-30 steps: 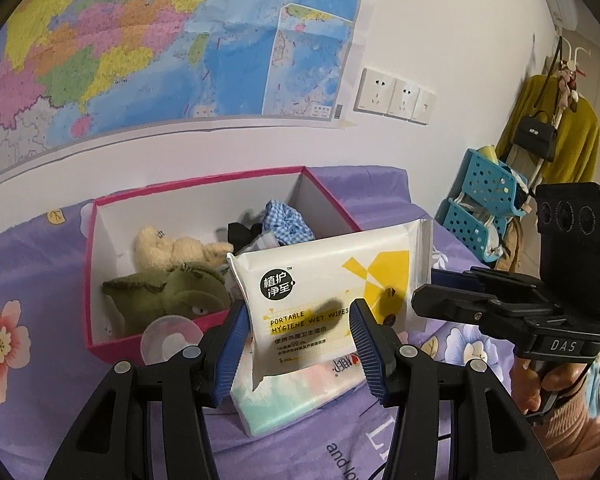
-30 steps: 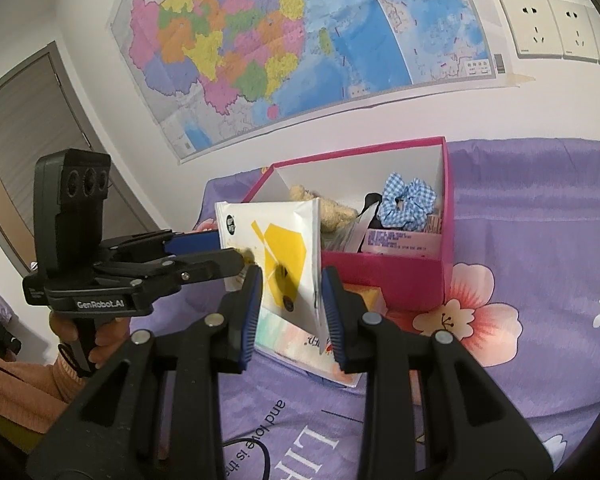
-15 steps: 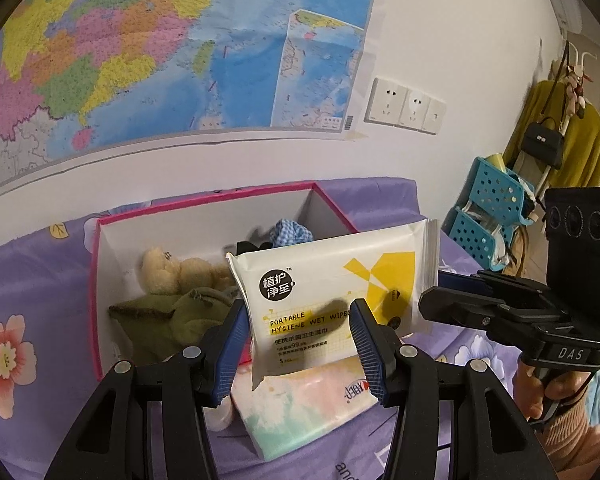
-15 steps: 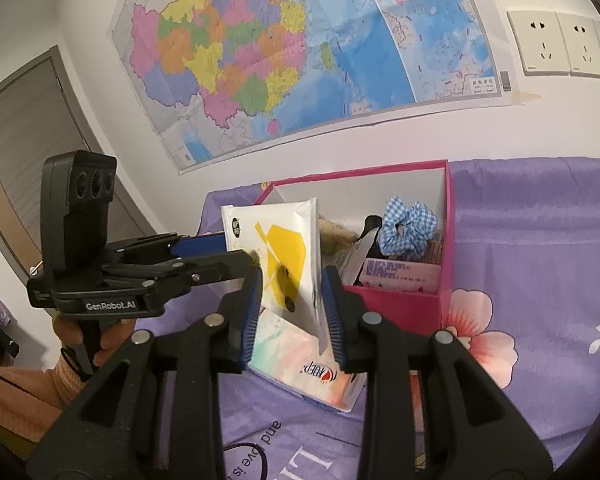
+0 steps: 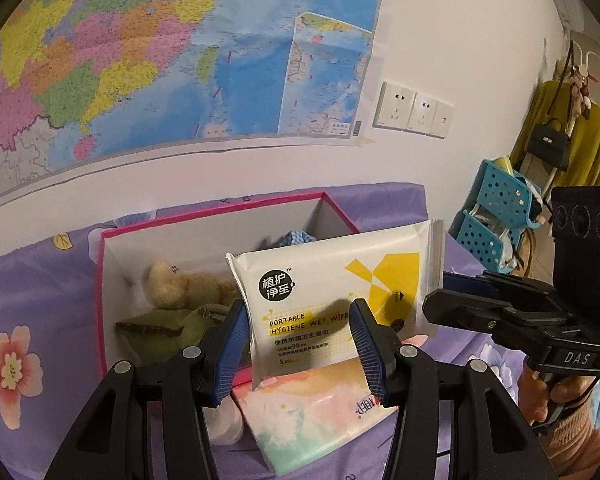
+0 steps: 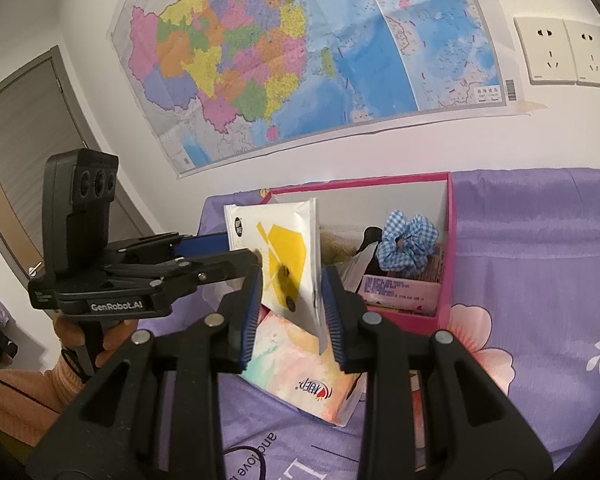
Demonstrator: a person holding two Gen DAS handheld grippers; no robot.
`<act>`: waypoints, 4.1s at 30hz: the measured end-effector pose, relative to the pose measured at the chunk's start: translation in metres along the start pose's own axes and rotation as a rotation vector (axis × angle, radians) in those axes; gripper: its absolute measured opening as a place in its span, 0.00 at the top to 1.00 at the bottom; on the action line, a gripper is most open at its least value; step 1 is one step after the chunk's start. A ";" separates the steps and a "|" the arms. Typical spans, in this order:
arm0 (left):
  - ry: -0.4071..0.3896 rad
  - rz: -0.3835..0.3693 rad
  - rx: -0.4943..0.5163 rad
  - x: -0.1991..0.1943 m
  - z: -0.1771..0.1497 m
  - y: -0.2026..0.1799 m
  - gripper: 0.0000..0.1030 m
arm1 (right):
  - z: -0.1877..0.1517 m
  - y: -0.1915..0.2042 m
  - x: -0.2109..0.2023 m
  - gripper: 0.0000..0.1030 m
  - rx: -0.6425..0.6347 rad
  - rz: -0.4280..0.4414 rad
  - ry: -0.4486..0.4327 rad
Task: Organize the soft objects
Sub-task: 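Hold the wet wipes pack above the pink box with the right tool, then drop the wet wipes pack into the pink box and open the right tool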
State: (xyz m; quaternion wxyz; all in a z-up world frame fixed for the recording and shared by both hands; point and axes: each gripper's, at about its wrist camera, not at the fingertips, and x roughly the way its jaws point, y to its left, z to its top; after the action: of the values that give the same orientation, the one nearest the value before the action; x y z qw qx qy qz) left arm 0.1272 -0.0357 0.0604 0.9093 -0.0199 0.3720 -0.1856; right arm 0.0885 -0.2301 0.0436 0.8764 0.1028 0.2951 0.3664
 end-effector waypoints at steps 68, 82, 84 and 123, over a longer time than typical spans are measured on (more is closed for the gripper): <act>0.067 0.097 0.008 0.045 0.035 0.029 0.50 | 0.029 -0.031 0.057 0.67 0.074 -0.018 0.021; 0.100 0.128 0.011 0.059 0.038 0.037 0.50 | 0.029 -0.038 0.071 0.67 0.110 -0.024 0.047; 0.102 0.131 0.011 0.060 0.038 0.038 0.50 | 0.029 -0.039 0.074 0.67 0.114 -0.024 0.051; -0.166 0.128 -0.013 -0.039 -0.025 0.022 0.03 | -0.031 0.014 0.017 0.17 -0.081 -0.220 -0.064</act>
State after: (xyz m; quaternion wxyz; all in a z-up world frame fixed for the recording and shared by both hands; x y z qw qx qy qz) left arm 0.0917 0.0014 0.0641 0.9467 -0.0175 0.2973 -0.1226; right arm 0.0717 -0.2094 0.0162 0.9237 0.0461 0.2615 0.2762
